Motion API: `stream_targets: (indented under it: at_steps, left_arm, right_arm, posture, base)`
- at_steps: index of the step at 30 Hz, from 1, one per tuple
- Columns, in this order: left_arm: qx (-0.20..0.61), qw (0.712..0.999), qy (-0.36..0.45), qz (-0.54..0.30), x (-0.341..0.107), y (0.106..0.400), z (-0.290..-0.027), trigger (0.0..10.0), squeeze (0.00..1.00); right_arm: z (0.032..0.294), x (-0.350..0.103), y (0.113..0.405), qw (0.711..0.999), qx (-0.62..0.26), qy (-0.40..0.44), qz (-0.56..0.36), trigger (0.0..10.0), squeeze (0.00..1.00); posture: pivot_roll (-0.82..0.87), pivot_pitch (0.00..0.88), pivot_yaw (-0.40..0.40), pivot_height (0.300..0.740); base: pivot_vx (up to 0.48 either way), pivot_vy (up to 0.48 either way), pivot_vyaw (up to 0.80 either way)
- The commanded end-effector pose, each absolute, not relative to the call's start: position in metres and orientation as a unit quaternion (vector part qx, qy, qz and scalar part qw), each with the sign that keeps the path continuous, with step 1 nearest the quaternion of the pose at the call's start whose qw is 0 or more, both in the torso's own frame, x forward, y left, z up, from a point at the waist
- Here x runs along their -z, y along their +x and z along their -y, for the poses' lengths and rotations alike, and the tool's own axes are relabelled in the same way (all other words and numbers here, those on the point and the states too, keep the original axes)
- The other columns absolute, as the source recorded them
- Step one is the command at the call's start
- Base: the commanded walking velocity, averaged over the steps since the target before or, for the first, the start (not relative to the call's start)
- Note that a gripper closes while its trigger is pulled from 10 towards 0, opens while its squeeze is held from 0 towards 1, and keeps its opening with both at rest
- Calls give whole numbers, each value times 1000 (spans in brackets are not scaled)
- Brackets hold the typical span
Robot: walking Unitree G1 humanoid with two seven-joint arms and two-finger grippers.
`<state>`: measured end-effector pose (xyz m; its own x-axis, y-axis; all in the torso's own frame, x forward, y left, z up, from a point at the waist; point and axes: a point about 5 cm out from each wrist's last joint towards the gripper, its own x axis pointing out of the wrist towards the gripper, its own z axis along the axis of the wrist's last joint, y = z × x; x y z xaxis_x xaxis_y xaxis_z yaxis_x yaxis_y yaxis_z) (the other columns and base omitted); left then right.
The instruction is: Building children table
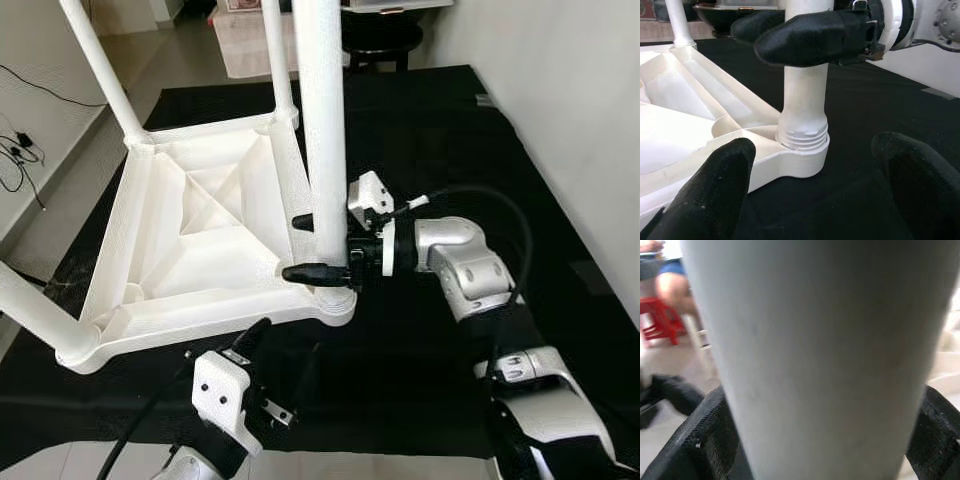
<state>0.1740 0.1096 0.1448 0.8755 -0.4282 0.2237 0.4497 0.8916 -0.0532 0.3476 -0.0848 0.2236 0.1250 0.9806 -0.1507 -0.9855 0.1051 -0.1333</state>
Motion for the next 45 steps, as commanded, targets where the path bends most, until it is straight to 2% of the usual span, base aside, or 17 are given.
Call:
stream_targets:
  at_steps: [1,7,11,16,17,18,19,22,25,34,35,36,37,38,42,44,45]
  left_arm:
    - [222,969,-55,96,-141,172,-110,10000,0]
    - [222,969,-56,97,-142,172,-108,10000,0]
    - [222,968,-57,97,-142,171,-108,10000,0]
    - [221,968,-59,98,-143,170,-109,10000,0]
    - [221,968,-59,98,-143,170,-109,10000,0]
    - [220,969,-59,98,-144,169,-109,10000,0]
    - [220,969,-59,98,-144,169,-109,10000,0]
    - [220,969,-59,98,-144,169,-110,10000,0]
    - [221,969,-60,97,-144,170,-110,10000,0]
    - [221,969,-58,97,-142,172,-109,10000,0]
    - [219,969,-58,98,-142,172,-110,10000,0]
    - [217,969,-57,99,-142,172,-110,10000,0]
    - [217,969,-57,99,-142,172,-110,10000,0]
    - [217,969,-57,99,-142,172,-110,10000,0]
    - [218,969,-58,99,-142,172,-110,10000,0]
    - [220,969,-59,98,-142,173,-109,10000,0]
    - [220,969,-59,98,-142,173,-109,10000,0]
  right_arm:
    - [78,-223,347,724,-683,-101,-16,0,0]
    - [84,-221,351,721,-687,-87,-14,0,0]
    - [92,-216,355,745,-661,-89,-1,0,0]
    - [116,-206,358,834,-544,-95,4,0,0]
    - [116,-206,358,834,-544,-95,4,0,0]
    - [120,-199,357,911,-403,-90,1,0,0]
    - [120,-199,357,911,-403,-90,1,0,0]
    - [120,-174,331,976,-204,-60,-47,0,0]
    - [98,-156,315,970,-230,-54,-61,0,0]
    - [81,-161,326,959,-272,-68,-37,0,0]
    - [78,-169,330,956,-287,-62,-25,10000,0]
    - [75,-178,333,944,-325,-57,-5,10000,565]
    - [73,-184,334,935,-350,-55,8,10000,565]
    - [71,-196,334,916,-398,-46,27,10000,1000]
    - [71,-210,333,892,-448,-44,45,10000,1000]
    - [81,-211,325,810,-581,-74,19,10000,1000]
    - [81,-211,325,810,-581,-74,19,10000,1000]
  posture:
    - [-28,139,32,740]
    - [-32,142,34,740]
    - [-36,145,33,740]
    - [-51,161,35,740]
    - [-51,161,35,740]
    - [-52,164,34,740]
    - [-52,164,34,740]
    - [-62,167,38,740]
    - [-71,156,44,740]
    - [-59,142,32,740]
    - [-57,140,31,740]
    - [-50,137,32,740]
    - [-50,137,32,740]
    - [-47,134,34,740]
    - [-40,134,36,740]
    - [-39,133,35,740]
    - [-39,133,35,740]
  base:
    - [0,0,0]
    - [0,0,0]
    - [0,0,0]
    - [0,0,0]
    - [0,0,0]
    - [0,0,0]
    - [0,0,0]
    - [0,0,0]
    - [0,0,0]
    - [0,0,0]
    - [0,0,0]
    - [0,0,0]
    - [0,0,0]
    - [0,0,0]
    - [0,0,0]
    - [0,0,0]
    - [0,0,0]
